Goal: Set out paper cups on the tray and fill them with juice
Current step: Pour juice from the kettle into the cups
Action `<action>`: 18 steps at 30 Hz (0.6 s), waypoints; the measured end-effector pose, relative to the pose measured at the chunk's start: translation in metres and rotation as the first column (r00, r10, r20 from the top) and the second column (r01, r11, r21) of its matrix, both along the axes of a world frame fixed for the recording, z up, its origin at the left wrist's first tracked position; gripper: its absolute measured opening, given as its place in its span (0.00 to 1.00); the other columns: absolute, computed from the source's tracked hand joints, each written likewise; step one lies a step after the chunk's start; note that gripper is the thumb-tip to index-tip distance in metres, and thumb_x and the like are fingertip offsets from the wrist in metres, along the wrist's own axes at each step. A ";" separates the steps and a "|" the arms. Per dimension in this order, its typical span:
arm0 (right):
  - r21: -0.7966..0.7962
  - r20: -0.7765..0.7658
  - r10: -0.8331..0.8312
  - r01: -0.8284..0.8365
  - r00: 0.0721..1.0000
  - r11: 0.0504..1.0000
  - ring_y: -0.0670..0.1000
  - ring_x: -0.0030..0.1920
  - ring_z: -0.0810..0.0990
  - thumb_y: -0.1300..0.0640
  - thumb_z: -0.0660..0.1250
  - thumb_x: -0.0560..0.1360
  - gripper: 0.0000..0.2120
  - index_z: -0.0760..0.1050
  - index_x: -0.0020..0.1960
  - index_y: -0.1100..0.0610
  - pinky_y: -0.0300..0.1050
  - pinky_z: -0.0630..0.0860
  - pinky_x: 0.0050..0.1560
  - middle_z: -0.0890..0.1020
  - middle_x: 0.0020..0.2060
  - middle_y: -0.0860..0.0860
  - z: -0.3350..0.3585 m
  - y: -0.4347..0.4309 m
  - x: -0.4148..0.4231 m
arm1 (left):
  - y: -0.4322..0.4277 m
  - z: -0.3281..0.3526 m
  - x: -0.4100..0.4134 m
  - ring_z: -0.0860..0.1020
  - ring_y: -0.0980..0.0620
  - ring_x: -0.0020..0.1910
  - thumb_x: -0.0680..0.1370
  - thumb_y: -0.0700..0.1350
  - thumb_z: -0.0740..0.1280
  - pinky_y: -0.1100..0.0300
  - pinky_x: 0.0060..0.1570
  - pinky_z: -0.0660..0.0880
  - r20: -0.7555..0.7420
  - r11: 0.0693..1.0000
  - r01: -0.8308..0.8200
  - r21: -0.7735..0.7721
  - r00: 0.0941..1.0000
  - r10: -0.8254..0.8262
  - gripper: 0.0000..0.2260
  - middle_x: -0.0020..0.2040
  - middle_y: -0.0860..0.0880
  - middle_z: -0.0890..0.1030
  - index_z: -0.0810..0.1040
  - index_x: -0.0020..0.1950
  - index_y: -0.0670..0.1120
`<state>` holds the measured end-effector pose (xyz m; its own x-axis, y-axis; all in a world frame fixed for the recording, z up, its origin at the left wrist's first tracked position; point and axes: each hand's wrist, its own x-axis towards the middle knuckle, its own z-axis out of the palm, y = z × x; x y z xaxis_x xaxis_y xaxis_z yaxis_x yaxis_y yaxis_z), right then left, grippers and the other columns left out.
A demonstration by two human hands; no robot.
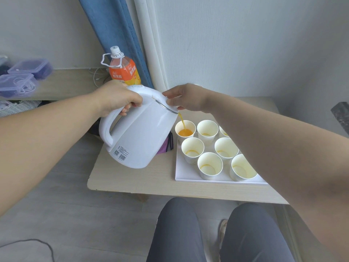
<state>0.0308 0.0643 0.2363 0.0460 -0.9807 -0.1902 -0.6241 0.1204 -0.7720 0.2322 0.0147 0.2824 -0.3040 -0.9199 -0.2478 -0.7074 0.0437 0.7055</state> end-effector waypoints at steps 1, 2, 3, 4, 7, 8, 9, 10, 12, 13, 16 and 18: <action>-0.001 -0.003 0.001 -0.001 1.000 1.000 0.48 0.59 0.78 0.53 0.65 0.78 0.19 0.73 0.68 0.50 0.44 0.72 0.65 0.78 0.62 0.46 0.000 0.000 0.000 | 0.000 0.000 0.000 0.64 0.50 0.24 0.67 0.33 0.67 0.61 0.28 0.66 0.001 1.000 -0.001 -0.001 1.000 0.001 0.12 0.22 0.47 0.68 0.67 0.29 0.44; -0.002 -0.006 0.005 -0.005 1.000 1.000 0.48 0.58 0.78 0.53 0.65 0.78 0.18 0.73 0.68 0.50 0.44 0.72 0.65 0.79 0.61 0.46 0.000 0.001 0.000 | 0.000 0.000 0.000 0.64 0.50 0.24 0.67 0.33 0.67 0.62 0.28 0.66 0.003 1.000 -0.003 -0.003 1.000 0.003 0.12 0.22 0.47 0.68 0.67 0.30 0.44; -0.003 -0.014 0.009 -0.009 1.000 1.000 0.48 0.57 0.78 0.53 0.65 0.78 0.18 0.74 0.68 0.49 0.43 0.72 0.65 0.79 0.61 0.47 0.000 0.001 -0.001 | 0.000 0.000 0.000 0.64 0.50 0.24 0.68 0.33 0.67 0.62 0.28 0.66 0.004 1.000 -0.004 -0.004 1.000 0.004 0.12 0.23 0.46 0.68 0.67 0.30 0.44; -0.005 -0.023 0.015 -0.016 1.000 1.000 0.47 0.57 0.78 0.52 0.65 0.78 0.18 0.73 0.68 0.49 0.41 0.71 0.65 0.79 0.61 0.47 0.000 0.001 -0.001 | 0.001 0.000 0.000 0.64 0.50 0.24 0.68 0.33 0.67 0.62 0.28 0.66 0.005 1.000 -0.005 -0.005 1.000 0.005 0.12 0.24 0.46 0.68 0.67 0.30 0.44; -0.007 -0.031 0.029 -0.030 0.999 1.000 0.45 0.54 0.76 0.53 0.64 0.78 0.18 0.74 0.68 0.48 0.38 0.71 0.62 0.79 0.58 0.46 0.001 0.002 -0.002 | 0.000 0.001 -0.001 0.64 0.50 0.24 0.68 0.33 0.67 0.61 0.27 0.65 0.002 1.000 -0.001 -0.004 1.000 0.001 0.11 0.25 0.45 0.67 0.67 0.31 0.43; -0.008 -0.030 0.035 -0.035 0.999 0.999 0.45 0.53 0.76 0.53 0.64 0.78 0.18 0.74 0.67 0.48 0.37 0.71 0.60 0.80 0.56 0.45 0.000 0.002 -0.002 | 0.000 0.001 -0.001 0.64 0.50 0.24 0.68 0.33 0.67 0.62 0.27 0.65 0.002 1.000 0.002 -0.002 1.000 -0.002 0.11 0.24 0.45 0.67 0.67 0.32 0.43; -0.009 -0.030 0.040 -0.040 0.999 0.999 0.45 0.52 0.77 0.53 0.64 0.78 0.17 0.75 0.67 0.47 0.37 0.71 0.59 0.79 0.54 0.45 0.000 0.002 -0.002 | 0.000 0.001 -0.001 0.64 0.50 0.24 0.68 0.33 0.67 0.62 0.27 0.66 0.003 1.000 0.002 -0.001 1.000 -0.002 0.11 0.24 0.45 0.67 0.68 0.32 0.43; -0.011 -0.029 0.041 -0.042 0.999 0.999 0.45 0.52 0.76 0.53 0.64 0.78 0.17 0.75 0.67 0.47 0.37 0.71 0.58 0.79 0.53 0.44 0.000 0.001 -0.002 | -0.001 0.001 -0.001 0.64 0.50 0.24 0.68 0.33 0.67 0.62 0.27 0.66 0.004 1.000 0.003 -0.001 1.000 -0.003 0.10 0.24 0.45 0.67 0.68 0.32 0.43; -0.014 -0.029 0.042 -0.042 0.999 0.999 0.44 0.52 0.76 0.53 0.64 0.78 0.18 0.74 0.67 0.48 0.36 0.70 0.58 0.78 0.52 0.43 -0.001 0.000 -0.003 | -0.001 0.001 -0.001 0.64 0.50 0.24 0.68 0.34 0.67 0.62 0.27 0.66 0.008 1.000 0.005 0.001 1.000 -0.005 0.09 0.24 0.46 0.67 0.68 0.33 0.43; -0.014 -0.029 0.041 -0.041 0.999 0.999 0.44 0.53 0.76 0.53 0.64 0.78 0.18 0.74 0.68 0.49 0.37 0.70 0.59 0.78 0.53 0.43 -0.002 -0.001 -0.004 | -0.001 0.001 -0.001 0.64 0.50 0.24 0.68 0.34 0.67 0.62 0.27 0.66 0.008 1.000 0.006 0.004 1.000 -0.006 0.08 0.24 0.46 0.67 0.70 0.34 0.42; -0.024 -0.021 0.044 -0.044 0.999 0.999 0.45 0.54 0.76 0.53 0.65 0.78 0.18 0.74 0.68 0.50 0.42 0.71 0.65 0.78 0.54 0.44 -0.004 -0.004 -0.006 | -0.001 0.003 -0.001 0.64 0.50 0.24 0.67 0.34 0.67 0.62 0.26 0.66 -0.001 1.000 0.004 0.010 1.000 -0.004 0.05 0.24 0.46 0.67 0.72 0.38 0.41; -0.026 -0.010 0.046 -0.046 0.999 0.999 0.46 0.56 0.77 0.53 0.65 0.78 0.18 0.75 0.67 0.49 0.44 0.71 0.66 0.79 0.55 0.44 -0.005 -0.004 -0.006 | 0.000 0.003 -0.002 0.64 0.49 0.24 0.68 0.34 0.67 0.62 0.27 0.66 -0.001 1.000 0.004 0.008 1.000 -0.004 0.07 0.25 0.45 0.67 0.70 0.35 0.42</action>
<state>0.0246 0.0604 0.2315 0.0898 -0.9821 -0.1653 -0.6362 0.0711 -0.7683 0.2301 0.0144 0.2855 -0.3081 -0.9165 -0.2551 -0.7063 0.0407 0.7068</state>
